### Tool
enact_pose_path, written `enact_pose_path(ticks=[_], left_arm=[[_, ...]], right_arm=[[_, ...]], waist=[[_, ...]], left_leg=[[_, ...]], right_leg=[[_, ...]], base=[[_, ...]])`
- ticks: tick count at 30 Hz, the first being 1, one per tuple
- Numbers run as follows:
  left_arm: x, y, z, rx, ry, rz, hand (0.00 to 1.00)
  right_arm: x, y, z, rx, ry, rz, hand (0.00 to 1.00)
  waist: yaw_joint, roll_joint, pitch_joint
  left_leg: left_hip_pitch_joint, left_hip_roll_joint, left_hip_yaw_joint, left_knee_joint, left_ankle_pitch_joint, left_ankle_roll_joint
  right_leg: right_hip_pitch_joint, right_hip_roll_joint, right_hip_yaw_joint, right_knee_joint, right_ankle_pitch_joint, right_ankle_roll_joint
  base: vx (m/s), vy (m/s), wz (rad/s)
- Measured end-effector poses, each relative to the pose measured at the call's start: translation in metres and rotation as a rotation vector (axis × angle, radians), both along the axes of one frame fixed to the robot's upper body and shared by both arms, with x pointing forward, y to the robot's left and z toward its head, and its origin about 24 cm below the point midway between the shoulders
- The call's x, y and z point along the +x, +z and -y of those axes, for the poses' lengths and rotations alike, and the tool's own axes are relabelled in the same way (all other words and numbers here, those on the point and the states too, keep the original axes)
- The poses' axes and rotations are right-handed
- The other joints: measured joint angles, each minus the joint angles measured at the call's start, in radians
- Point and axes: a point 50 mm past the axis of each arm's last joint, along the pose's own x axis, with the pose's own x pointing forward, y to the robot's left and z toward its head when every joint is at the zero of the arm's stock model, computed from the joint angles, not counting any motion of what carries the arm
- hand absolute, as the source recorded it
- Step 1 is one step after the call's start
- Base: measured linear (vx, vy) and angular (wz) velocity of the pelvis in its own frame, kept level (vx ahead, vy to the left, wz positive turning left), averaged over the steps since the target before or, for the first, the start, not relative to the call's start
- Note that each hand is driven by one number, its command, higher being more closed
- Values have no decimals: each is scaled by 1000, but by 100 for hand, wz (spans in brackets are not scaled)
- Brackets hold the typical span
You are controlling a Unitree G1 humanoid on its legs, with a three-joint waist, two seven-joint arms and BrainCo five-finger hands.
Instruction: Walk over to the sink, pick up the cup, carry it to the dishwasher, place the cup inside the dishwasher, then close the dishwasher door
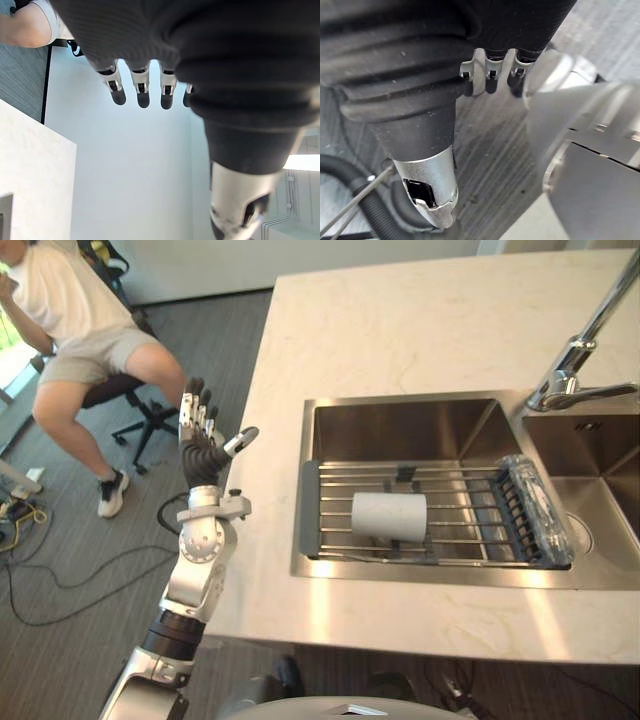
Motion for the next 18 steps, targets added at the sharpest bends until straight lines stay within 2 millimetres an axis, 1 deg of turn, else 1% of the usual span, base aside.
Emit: enact_pose_path(ticks=[2,4,5,8,11,13,15,16,18], left_arm=[[0,-1,-3,19,2,-5,0],[0,-1,-3,35,-9,-7,0],[0,-1,-4,46,-17,-9,0],[1,-3,1,78,-85,-25,0],[0,-8,16,138,-198,-39,0],[-1,-9,21,159,-243,-38,0],[-1,-9,21,163,-251,-36,0],[-1,-8,21,165,-252,-34,0],[-2,-7,22,166,-250,-28,0]], right_arm=[[-7,-4,-10,43,-17,-24,0],[-13,-6,-14,61,-43,-44,0],[-14,-7,-15,65,-51,-46,0],[-16,-6,-10,51,-99,-33,0],[-17,-4,-3,19,-142,-20,0],[-16,-3,-1,-2,-147,-13,0],[-13,-2,0,-26,-134,-7,0],[-9,0,1,-53,-103,2,0],[-4,1,2,-88,-62,0,0]], waist=[[-6,-1,1],[-9,-2,1],[-16,-7,3],[-32,-6,3],[-33,-12,6],[-37,-13,7],[-36,-15,8],[-36,-17,9],[-41,-26,7]], left_leg=[[23,4,5,-50,20,-3],[65,14,19,-102,38,-10],[91,17,25,-134,51,-16],[116,27,35,-202,85,-20],[115,35,51,-204,92,-23],[121,38,62,-208,94,-23],[137,44,86,-209,93,-24],[144,46,104,-209,90,-26],[140,45,129,-209,87,-25]], right_leg=[[22,14,-2,-55,30,2],[42,30,2,-82,49,-5],[54,36,2,-94,52,-7],[51,49,1,-116,60,-8],[51,57,6,-137,68,-8],[53,61,13,-144,72,-11],[53,65,38,-152,78,-15],[51,67,58,-157,80,-23],[27,64,88,-150,84,-21]], base=[[90,2,-11],[53,-41,-26],[19,-70,-27],[-22,-42,-19],[-59,-24,-16],[-85,9,-19],[-74,26,-39],[-60,48,-47],[-62,68,-44]])
